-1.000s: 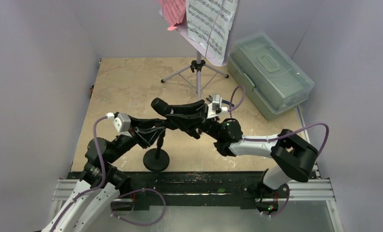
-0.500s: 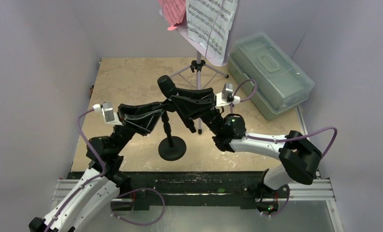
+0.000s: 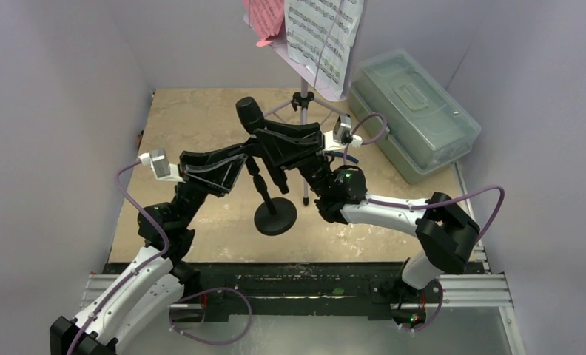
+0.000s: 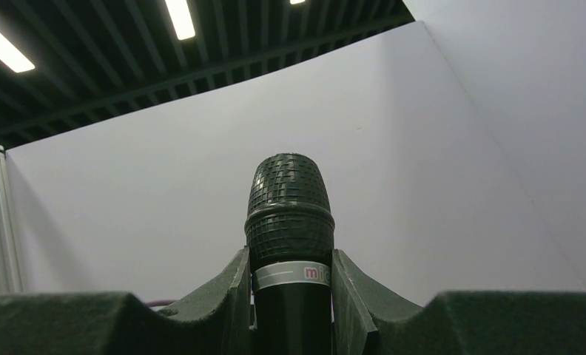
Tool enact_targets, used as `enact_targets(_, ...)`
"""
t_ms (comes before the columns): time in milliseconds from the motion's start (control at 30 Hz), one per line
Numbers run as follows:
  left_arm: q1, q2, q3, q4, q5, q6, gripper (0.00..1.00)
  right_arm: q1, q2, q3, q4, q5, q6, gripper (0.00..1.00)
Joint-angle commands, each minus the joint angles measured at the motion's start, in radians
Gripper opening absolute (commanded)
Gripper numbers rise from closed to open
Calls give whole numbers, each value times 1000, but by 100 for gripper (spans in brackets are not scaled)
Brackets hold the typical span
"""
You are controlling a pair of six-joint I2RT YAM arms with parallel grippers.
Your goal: Set up the instrument practice props
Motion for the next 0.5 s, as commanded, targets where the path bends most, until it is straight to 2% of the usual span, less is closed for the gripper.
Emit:
enact_targets(0, -31, -9, 32, 228, 169, -86, 0, 49, 84, 17, 224, -61, -46, 0)
enact_targets(133, -31, 7, 34, 262, 195, -109, 0, 50, 85, 15, 200, -68, -65, 0)
enact_targets(167, -30, 8, 35, 264, 198, -110, 0, 50, 80, 9, 195, -67, -69, 8)
enact_targets(267, -31, -25, 23, 208, 165, -68, 0, 49, 33, -51, 210, -57, -82, 49)
enact_targets(400, -31, -95, 16, 84, 93, 25, 0, 33, -105, -158, 67, -13, -121, 75)
enact_targets(433, -31, -103, 15, 72, 83, 38, 0, 31, -140, -172, 4, -12, -129, 89)
enact_targets(467, -31, -106, 13, 71, 75, 44, 0, 28, -180, -190, -51, -12, -146, 98)
